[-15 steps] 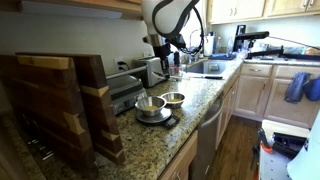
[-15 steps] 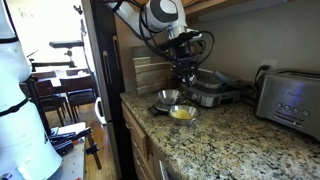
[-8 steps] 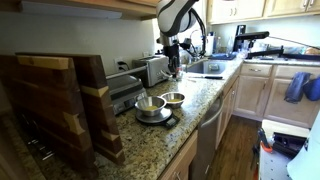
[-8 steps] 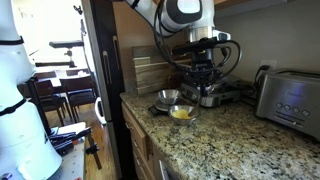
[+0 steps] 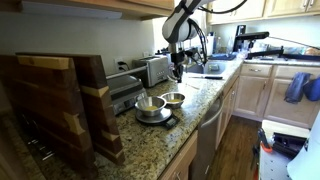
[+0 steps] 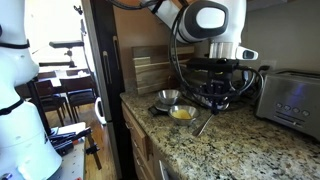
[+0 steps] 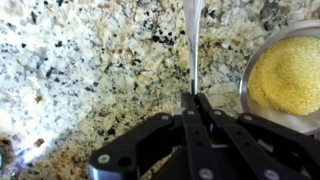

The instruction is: Use the silver spoon to spoon out some of the contents from the bowl on the right into the bowl on the left

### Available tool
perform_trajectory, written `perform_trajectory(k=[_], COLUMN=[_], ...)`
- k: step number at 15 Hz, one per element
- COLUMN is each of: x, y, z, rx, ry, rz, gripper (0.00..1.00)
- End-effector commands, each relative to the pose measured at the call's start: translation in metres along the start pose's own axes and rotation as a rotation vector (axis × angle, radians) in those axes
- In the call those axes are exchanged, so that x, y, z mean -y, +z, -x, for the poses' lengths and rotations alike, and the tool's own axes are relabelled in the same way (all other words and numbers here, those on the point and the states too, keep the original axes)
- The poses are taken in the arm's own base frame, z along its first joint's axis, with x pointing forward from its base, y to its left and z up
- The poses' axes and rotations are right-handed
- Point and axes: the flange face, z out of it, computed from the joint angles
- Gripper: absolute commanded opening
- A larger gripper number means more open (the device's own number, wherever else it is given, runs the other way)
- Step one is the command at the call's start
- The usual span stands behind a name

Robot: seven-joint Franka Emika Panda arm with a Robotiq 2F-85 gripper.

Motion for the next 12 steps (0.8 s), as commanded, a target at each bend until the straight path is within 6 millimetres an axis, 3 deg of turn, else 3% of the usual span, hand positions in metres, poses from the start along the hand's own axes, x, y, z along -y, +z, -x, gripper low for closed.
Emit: perform_trajectory(k=[1,7,12], x=[-0.027,-0.058,-0.057], y=[0.020,0.060,0.078], z=[0.002,0.005,0.000], rx=[0.027,0.062,0.090], ry=[0.027,0.063,0.048], rz=[-0.084,-0.148,-0.183], gripper=[0.04,0.04,0.04])
